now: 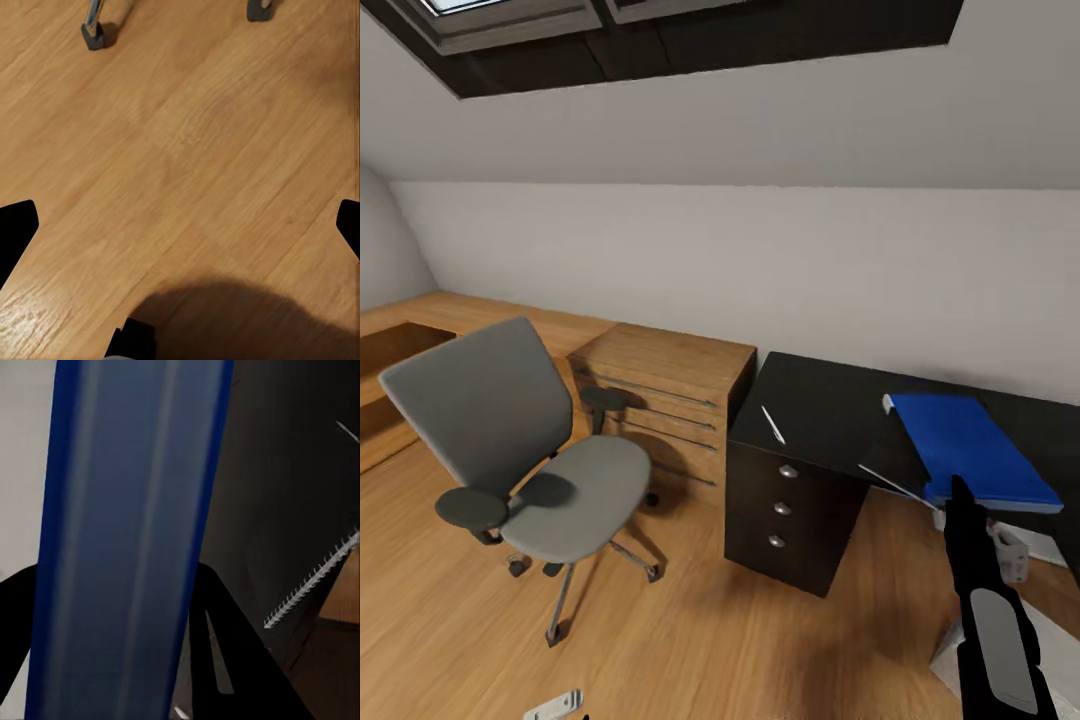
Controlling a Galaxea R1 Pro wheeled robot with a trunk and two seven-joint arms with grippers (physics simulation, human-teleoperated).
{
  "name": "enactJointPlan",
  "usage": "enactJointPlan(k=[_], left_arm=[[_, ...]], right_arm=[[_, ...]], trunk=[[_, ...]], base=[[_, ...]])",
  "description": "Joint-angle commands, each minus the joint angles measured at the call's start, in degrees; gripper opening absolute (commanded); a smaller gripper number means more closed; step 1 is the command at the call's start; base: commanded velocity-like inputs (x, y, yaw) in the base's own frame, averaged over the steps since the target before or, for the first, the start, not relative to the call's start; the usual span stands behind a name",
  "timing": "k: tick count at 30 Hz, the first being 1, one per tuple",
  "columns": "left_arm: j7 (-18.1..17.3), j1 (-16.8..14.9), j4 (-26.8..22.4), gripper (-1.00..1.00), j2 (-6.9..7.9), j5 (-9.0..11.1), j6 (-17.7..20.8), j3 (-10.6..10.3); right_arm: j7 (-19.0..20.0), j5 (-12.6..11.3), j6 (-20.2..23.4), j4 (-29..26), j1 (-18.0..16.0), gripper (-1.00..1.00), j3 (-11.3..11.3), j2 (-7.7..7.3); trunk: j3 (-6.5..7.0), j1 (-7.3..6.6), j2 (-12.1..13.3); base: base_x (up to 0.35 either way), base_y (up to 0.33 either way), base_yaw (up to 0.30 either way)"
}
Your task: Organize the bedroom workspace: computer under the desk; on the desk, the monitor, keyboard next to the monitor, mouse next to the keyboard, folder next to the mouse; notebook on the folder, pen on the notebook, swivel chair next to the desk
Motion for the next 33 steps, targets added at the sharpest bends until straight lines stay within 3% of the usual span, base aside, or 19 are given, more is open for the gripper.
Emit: enactJointPlan(k=[1, 2, 6, 24, 33], left_arm=[[0.54, -0.02, -0.10, 1.00, 0.10, 0.54, -0.08, -0.49], [0.54, -0.02, -0.10, 1.00, 0.10, 0.54, -0.08, -0.46], [0.54, -0.03, -0.10, 1.00, 0.04, 0.54, -0.08, -0.50], [0.54, -0.02, -0.03, 1.00, -0.02, 0.62, -0.08, -0.51], [0.51, -0.03, 1.10, 1.00, -1.12, 0.54, -0.11, -0.44]], right_arm=[[0.07, -0.56, -2.12, 0.16, -0.06, -1.00, -0.06, 0.07], [0.09, -0.56, -5.08, 1.07, -0.06, -1.00, -0.01, 0.07], [0.12, -0.56, -6.97, 3.37, -0.06, -1.00, 0.02, 0.07], [0.20, -0.61, -7.15, 3.94, -0.06, -1.00, 0.02, 0.07], [0.26, -0.64, -7.09, 3.88, -0.06, -1.00, 0.02, 0.07]], trunk=[[-0.06, 0.00, -0.03], [-0.06, 0.00, -0.03], [-0.06, 0.00, -0.03], [-0.13, 0.00, -0.03], [-0.52, 0.00, -0.03]], base=[[0.000, 0.000, -0.273], [0.000, 0.000, -0.272], [0.000, 0.000, -0.272], [0.000, 0.000, -0.263], [0.000, 0.000, -0.189]])
